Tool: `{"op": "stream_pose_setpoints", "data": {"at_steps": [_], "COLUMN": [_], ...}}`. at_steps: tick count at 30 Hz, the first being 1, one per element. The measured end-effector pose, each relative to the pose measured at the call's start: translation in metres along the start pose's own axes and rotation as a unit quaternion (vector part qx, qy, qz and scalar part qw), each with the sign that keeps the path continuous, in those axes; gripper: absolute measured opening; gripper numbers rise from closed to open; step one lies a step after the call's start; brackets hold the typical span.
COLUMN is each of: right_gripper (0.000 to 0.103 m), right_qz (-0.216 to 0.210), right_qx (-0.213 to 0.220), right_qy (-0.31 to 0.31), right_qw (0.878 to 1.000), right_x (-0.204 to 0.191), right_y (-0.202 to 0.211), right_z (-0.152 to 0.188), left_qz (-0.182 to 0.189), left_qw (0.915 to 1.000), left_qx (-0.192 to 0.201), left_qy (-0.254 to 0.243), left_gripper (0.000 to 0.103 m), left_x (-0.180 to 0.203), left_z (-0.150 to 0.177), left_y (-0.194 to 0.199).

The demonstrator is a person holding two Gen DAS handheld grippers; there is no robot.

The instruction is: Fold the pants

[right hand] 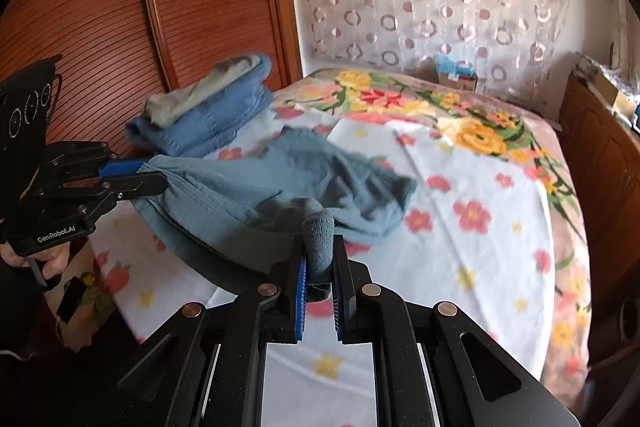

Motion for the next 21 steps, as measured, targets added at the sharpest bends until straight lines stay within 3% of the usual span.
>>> {"op": "stream_pose_setpoints", "data": {"at_steps": [21], "right_gripper": [0.011], "right_qz": [-0.013], "right_qx": [-0.026], "right_qy": [-0.032], "right_qw": [0.999], "right_x": [-0.007], "right_y": [-0.016], "right_z": [0.036], "left_qz": [0.011], "left_qw": [0.9979], "left_qx": [-0.046], "left_qy": [0.045], "left_gripper": [0.015], "left_x": [0.004], "left_z": [0.064], "left_y": [-0.021]}}
Point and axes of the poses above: each gripper's, at about its wrist camera, not at the fingertips, and y roughly against the way its jaws point, x to its right, z to its underside, the point moved 7 cm from there along -y, roughly the way its jaws point, and after that the axes turned 5 degrees about -x, right-handed, at the moved point
